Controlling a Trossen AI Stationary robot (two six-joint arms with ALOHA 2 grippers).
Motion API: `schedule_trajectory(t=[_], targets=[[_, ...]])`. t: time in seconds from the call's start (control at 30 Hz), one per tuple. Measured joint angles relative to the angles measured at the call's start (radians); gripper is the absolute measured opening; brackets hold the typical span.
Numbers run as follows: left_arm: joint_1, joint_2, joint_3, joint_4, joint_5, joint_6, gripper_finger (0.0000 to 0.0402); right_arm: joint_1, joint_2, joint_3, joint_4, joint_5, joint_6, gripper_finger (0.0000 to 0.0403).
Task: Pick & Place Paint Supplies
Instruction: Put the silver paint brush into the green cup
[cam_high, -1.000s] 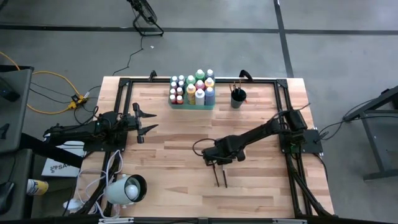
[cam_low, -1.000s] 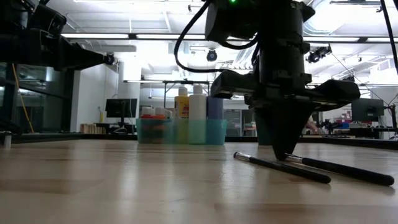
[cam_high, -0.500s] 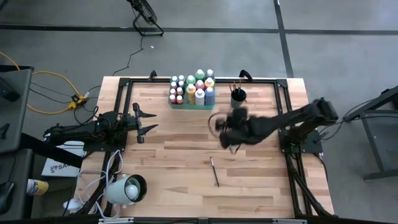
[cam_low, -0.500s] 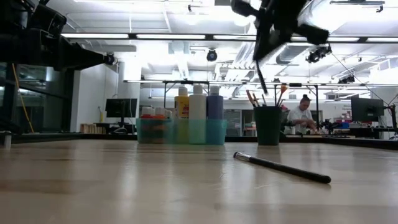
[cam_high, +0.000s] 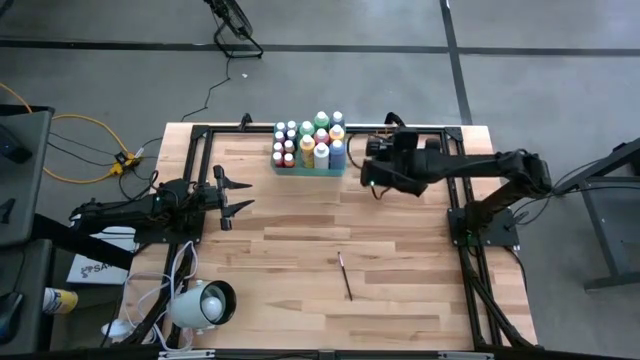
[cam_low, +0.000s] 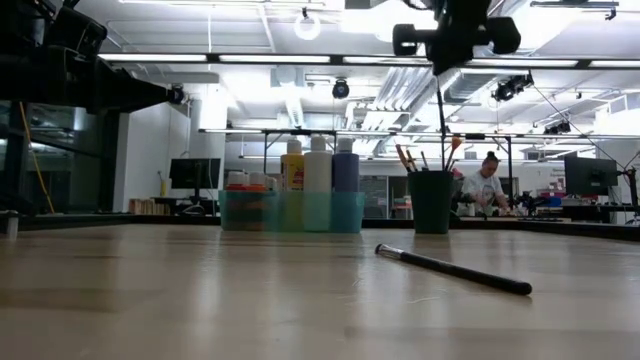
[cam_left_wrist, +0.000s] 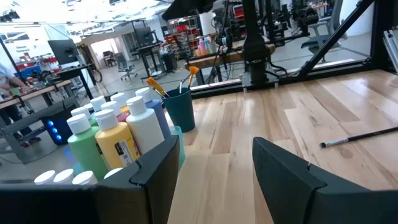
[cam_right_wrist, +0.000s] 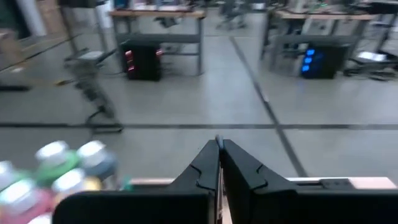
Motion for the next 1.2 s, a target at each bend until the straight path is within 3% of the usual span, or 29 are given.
schedule_trajectory(t=[0.33,0.83,1.0,1.2], targets=[[0.0,0.0,0.0,0.0,0.0,0.0,0.0198,-0.146,0.0,-0.124,0.184,0.002,0.004,0.0004],[0.0,0.0,0.0,0.0,0.0,0.0,0.0198,-0.207,-0.001,-0.316,0.719,-0.155,-0.41,0.0007],[0.0,0.0,0.0,0.0,0.0,0.0,0.0198,-0.213,-0.001,-0.325,0.748,-0.197,-0.529,0.0031],[0.0,0.0,0.0,0.0,0.0,0.0,0.0198,-0.214,-0.001,-0.325,0.765,-0.207,-0.6,0.0088]])
